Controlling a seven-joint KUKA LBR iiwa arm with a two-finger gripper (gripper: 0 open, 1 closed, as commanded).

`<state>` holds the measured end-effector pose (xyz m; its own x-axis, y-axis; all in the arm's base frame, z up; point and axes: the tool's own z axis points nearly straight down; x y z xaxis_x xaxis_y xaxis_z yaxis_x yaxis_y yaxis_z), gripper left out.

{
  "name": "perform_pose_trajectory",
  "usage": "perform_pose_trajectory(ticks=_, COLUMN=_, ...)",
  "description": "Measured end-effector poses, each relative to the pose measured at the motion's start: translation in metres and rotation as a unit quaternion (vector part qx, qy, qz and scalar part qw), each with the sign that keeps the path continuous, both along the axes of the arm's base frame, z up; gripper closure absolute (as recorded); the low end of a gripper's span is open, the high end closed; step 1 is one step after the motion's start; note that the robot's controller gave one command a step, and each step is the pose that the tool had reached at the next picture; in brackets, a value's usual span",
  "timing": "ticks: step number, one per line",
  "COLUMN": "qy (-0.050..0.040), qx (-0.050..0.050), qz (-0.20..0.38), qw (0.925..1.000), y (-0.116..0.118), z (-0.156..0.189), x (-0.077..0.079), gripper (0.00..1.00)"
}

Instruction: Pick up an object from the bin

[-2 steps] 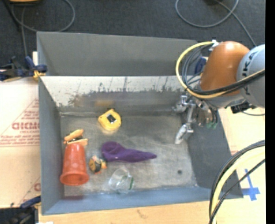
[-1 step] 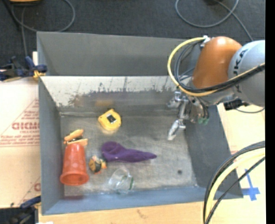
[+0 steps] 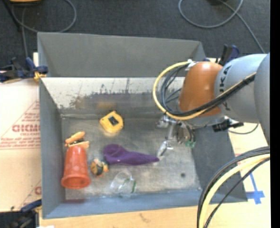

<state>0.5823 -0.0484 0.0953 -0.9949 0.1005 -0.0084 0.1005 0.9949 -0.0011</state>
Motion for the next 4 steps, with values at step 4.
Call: perform_pose_trajectory(ticks=4, qy=-0.0068, qx=-0.002, qz=0.113, qw=0.9935, y=0.071, z=-0.016, x=-0.060, gripper=0.00)
